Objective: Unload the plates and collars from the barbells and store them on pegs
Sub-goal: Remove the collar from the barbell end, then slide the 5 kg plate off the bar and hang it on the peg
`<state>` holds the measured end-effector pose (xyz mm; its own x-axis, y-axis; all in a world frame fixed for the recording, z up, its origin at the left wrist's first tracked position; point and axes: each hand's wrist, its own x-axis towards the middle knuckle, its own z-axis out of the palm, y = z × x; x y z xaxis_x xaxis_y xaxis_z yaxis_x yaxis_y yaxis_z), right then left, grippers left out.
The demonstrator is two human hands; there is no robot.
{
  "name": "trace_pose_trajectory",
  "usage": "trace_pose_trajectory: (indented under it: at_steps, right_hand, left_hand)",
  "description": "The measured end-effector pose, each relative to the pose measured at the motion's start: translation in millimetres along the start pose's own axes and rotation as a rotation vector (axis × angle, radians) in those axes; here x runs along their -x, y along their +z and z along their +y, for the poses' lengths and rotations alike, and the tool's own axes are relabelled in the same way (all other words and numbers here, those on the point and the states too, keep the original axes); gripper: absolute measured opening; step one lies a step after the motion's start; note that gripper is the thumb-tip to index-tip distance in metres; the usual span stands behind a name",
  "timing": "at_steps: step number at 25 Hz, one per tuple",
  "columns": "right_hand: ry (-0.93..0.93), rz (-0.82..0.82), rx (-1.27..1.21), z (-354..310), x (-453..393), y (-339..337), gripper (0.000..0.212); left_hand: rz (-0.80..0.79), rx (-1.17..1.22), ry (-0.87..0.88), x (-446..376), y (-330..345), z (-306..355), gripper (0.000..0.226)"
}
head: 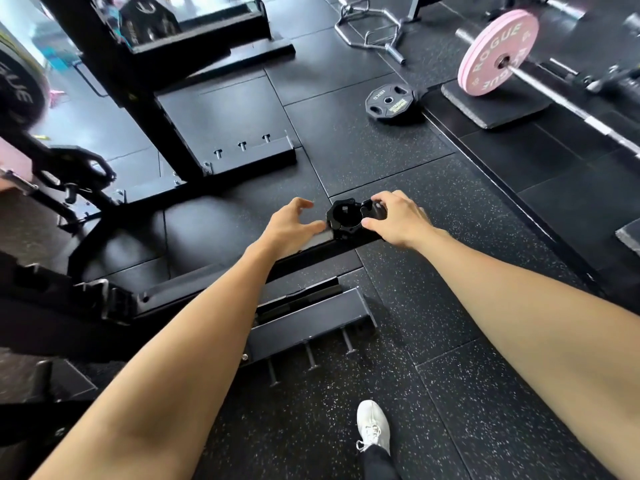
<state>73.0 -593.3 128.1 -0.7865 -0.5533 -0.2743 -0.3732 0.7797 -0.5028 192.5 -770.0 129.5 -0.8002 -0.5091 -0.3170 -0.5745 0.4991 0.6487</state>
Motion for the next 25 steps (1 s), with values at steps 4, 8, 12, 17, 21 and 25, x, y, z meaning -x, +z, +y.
trace_pose_trajectory:
  at_steps: [4,8,12,17,21,25]
  right_hand:
    - [-0.08,0.03,-0.054,-15,71,-4,0.064]
    - [-0.128,0.056,-0.038,-21,154,-10,0.074]
    - [-0.181,0.091,-0.005,-31,235,-18,0.079]
    - [-0.245,0.131,0.002,-46,315,-38,0.082]
    - [-0.314,0.144,0.016,-56,382,-47,0.081]
    - [-0.405,0.147,-0.005,-66,455,-49,0.083]
  left_hand:
    - [0.037,-0.049,0.055,68,-15,2,0.057]
    - [0.064,-0.095,0.145,141,-21,6,0.063]
    - [0.092,-0.139,0.236,214,-31,9,0.063]
    - [0.144,-0.103,0.293,298,-44,24,0.066]
    - [0.241,-0.077,0.286,372,-51,29,0.067]
    - [0.338,-0.078,0.271,460,-53,19,0.066]
